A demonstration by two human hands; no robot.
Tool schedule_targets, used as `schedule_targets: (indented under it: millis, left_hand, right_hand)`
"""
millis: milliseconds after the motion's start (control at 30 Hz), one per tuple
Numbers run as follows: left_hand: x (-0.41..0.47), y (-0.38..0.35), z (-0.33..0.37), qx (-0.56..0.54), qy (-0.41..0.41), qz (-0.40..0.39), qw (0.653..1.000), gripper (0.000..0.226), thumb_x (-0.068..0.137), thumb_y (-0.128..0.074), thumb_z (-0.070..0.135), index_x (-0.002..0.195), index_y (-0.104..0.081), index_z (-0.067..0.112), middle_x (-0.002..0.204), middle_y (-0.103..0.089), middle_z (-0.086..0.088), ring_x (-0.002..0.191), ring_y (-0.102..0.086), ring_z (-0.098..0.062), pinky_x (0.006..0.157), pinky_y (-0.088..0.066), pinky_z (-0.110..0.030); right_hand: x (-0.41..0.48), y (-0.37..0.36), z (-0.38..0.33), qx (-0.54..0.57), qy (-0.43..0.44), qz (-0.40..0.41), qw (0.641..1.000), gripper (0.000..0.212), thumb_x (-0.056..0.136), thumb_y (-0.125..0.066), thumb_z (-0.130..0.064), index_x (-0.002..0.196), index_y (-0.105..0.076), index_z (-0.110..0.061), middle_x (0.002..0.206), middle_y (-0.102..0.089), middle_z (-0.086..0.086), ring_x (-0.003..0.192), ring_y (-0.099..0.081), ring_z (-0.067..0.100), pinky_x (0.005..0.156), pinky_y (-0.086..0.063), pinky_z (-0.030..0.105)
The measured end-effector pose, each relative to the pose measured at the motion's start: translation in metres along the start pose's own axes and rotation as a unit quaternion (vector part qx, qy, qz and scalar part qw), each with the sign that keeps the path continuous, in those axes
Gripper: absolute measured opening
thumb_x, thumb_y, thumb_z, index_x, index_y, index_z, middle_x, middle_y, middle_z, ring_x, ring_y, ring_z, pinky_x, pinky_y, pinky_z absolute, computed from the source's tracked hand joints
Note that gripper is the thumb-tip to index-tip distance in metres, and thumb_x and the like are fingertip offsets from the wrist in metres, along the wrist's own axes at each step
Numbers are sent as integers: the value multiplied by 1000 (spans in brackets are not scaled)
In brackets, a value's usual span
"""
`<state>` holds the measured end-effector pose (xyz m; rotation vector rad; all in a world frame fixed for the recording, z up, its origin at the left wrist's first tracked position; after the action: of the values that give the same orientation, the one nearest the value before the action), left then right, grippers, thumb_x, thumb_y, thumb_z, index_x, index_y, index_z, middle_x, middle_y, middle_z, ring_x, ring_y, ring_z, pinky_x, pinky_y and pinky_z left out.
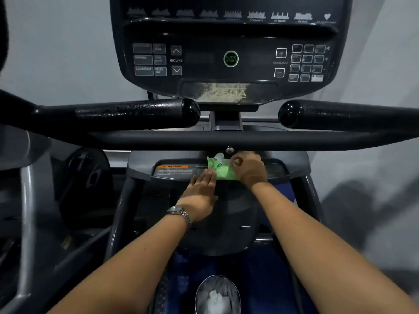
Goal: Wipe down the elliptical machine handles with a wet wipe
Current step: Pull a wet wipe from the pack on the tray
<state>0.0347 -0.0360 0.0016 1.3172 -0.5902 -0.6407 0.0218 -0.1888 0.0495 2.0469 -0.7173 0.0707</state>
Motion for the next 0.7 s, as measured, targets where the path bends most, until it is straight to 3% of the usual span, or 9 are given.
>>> schedule_targets:
  millis: [67,200,400,633,700]
  left_hand:
    - [1,1,0,4,1,1,1000,70,99,-38,28,150,5,10,158,10,-6,145,11,-17,120,2,-38]
    - [1,-1,0,10,1,-7,1000,70,99,-38,28,150,5,9,158,10,-7,145,11,-18,120,3,-38]
    - [1,0,2,12,5,0,1000,70,98,-40,29,150,2,8,159,8,-7,146,10,-19,120,1,-39]
    - [-2,2,6,18,1,-1,1000,71,98,-40,29,151,2,8,158,10,-8,146,10,-19,119,0,-40]
    - [-2,2,6,19,3,-4,1000,72,98,-41,29,151,3,7,158,10,-9,146,10,-20,119,0,-40]
  right_hand:
    - [4,-1,-1,-17,-13,-1,1000,19,89,-54,-23,88,-70,-13,89,-66,11,85,-61,28,70,-46,29]
    - [9,-14,-1,-11,-29,-14,999,17,90,-51,-16,82,-65,-11,92,-63,15,83,-61,30,73,-51,35]
    - [2,-11,5,142,-60,49,987,22,81,-48,4,67,-56,-11,78,-58,8,74,-52,19,69,-39,21]
    - [-5,-6,26,343,-146,112,921,10,88,-52,-2,81,-59,-4,77,-59,7,78,-58,25,77,-51,38]
    - [-7,-3,30,418,-186,123,881,12,91,-47,-3,83,-56,-2,75,-54,5,75,-54,23,76,-53,44]
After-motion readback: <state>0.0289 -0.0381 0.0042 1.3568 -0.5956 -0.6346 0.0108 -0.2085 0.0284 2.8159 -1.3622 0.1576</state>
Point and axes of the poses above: each hand's wrist, its own x-axis towards the middle knuckle, its own y-axis out of the back of the hand, z = x × y, the point moved 5 cm from there along x, towards the middle knuckle
